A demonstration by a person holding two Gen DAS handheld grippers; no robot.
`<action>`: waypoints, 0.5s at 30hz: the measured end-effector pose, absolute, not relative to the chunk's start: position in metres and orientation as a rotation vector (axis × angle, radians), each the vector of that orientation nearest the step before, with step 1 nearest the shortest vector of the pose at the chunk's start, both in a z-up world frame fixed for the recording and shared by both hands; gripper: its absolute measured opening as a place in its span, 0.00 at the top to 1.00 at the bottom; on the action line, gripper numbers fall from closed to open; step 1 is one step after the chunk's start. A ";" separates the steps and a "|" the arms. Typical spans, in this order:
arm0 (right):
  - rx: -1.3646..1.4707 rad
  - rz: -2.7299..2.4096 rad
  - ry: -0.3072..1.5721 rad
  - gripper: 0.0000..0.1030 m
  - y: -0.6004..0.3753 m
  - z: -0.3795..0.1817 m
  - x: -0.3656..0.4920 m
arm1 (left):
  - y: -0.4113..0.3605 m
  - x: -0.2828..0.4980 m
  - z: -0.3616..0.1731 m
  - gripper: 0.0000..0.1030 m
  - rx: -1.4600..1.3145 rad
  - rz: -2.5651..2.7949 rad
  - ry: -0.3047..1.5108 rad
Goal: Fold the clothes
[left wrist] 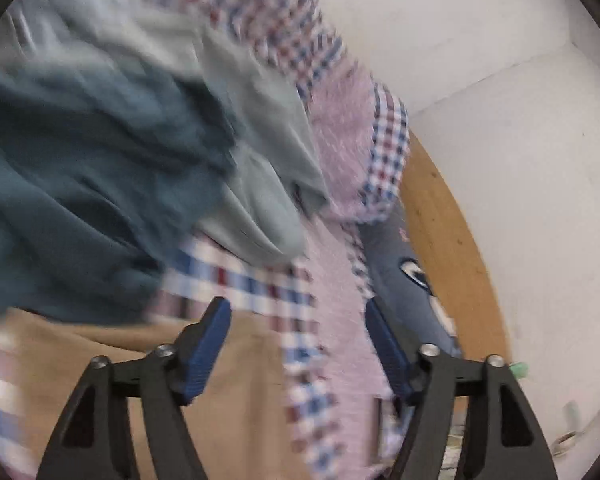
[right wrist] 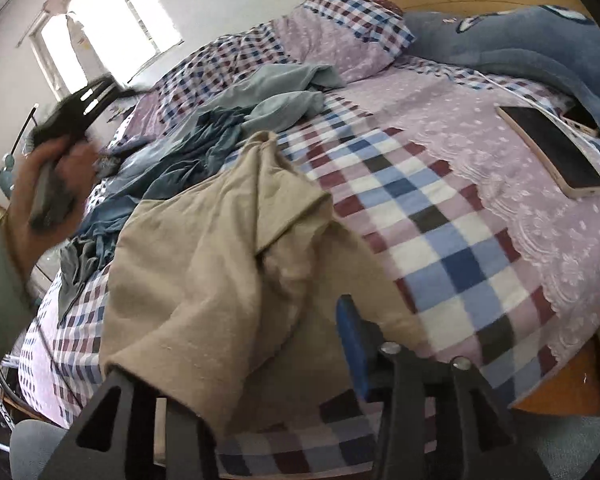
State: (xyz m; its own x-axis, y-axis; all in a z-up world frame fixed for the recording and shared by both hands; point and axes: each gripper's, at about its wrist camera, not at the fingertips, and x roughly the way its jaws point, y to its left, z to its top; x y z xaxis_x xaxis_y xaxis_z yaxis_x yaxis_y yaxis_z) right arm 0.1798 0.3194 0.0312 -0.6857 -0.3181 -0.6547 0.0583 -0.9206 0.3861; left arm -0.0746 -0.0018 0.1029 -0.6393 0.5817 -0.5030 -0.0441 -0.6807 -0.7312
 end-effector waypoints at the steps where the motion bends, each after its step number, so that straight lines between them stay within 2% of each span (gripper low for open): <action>1: 1.131 -2.662 -0.506 0.52 0.322 0.031 0.180 | -0.015 -0.063 0.108 0.24 -1.045 2.409 -0.948; 6: 1.135 -2.681 -0.425 0.49 0.321 0.033 0.187 | -0.066 -0.013 0.093 0.24 -1.078 2.611 -0.767; 12: 1.103 -2.757 -0.174 0.48 0.307 0.037 0.199 | -0.091 0.015 0.035 0.24 -1.114 2.527 -0.890; 15: 1.074 -2.816 -0.015 0.45 0.296 0.041 0.208 | -0.088 0.006 0.029 0.25 -1.133 2.508 -0.868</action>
State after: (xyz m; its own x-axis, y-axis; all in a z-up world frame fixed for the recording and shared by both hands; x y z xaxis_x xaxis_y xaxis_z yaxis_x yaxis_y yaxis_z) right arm 0.2077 0.2955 0.0409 -0.7390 -0.1227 -0.6625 0.1157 -0.9918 0.0546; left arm 0.0063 -0.0885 0.0291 -0.6641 0.4519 -0.5956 0.0128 -0.7896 -0.6135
